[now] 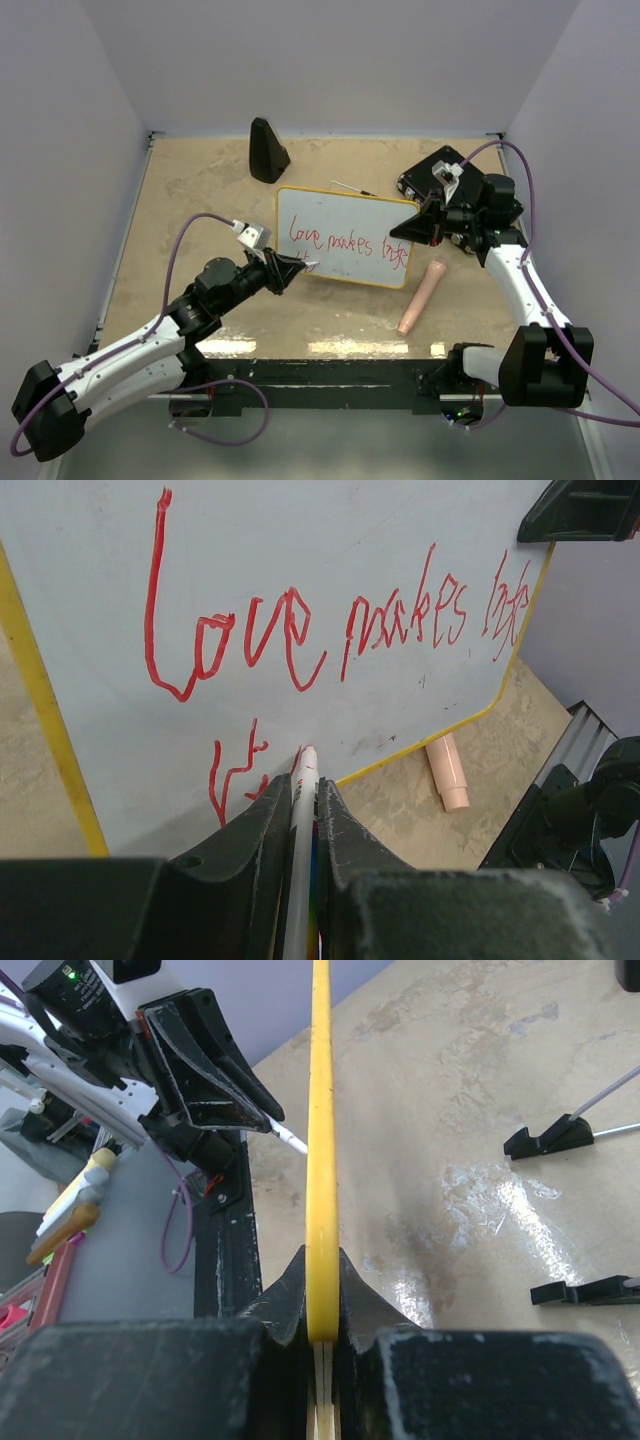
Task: Write a sentence on the whiteboard
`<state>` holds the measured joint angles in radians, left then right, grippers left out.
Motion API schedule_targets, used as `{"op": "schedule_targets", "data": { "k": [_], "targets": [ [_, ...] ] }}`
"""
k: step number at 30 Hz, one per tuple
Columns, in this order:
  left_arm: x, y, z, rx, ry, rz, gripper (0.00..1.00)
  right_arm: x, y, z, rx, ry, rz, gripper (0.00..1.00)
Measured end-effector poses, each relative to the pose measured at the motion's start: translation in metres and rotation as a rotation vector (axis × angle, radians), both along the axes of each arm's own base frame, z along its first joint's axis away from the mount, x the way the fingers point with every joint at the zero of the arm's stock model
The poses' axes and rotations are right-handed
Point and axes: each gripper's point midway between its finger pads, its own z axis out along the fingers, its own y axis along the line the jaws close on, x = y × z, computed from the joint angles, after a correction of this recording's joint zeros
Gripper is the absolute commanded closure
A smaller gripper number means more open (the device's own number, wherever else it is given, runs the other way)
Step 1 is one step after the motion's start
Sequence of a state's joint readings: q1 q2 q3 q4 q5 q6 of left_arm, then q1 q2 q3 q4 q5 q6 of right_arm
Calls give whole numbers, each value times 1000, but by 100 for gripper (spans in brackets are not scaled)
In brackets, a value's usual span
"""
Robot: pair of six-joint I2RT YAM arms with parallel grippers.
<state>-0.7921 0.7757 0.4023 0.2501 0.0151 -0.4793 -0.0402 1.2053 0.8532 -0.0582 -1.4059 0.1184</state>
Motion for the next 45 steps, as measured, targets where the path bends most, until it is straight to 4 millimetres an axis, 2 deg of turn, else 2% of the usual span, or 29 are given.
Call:
{"op": "schedule_targets", "data": {
  "k": [20,36,41,45],
  "targets": [
    [2,14,2,11,-3,63,100,0,0,0,0,-1,-1,100],
    [-3,1,-24,66,67,-10,100,2,0,0,-6,-12,-11,100],
    [-3,-5,-13,35,41,-32,100,1,0,0,-3,-9,-6,100],
    [-4,-9,8,-12,-2,-51,100,0,0,0,-1,-9,0,100]
  ]
}}
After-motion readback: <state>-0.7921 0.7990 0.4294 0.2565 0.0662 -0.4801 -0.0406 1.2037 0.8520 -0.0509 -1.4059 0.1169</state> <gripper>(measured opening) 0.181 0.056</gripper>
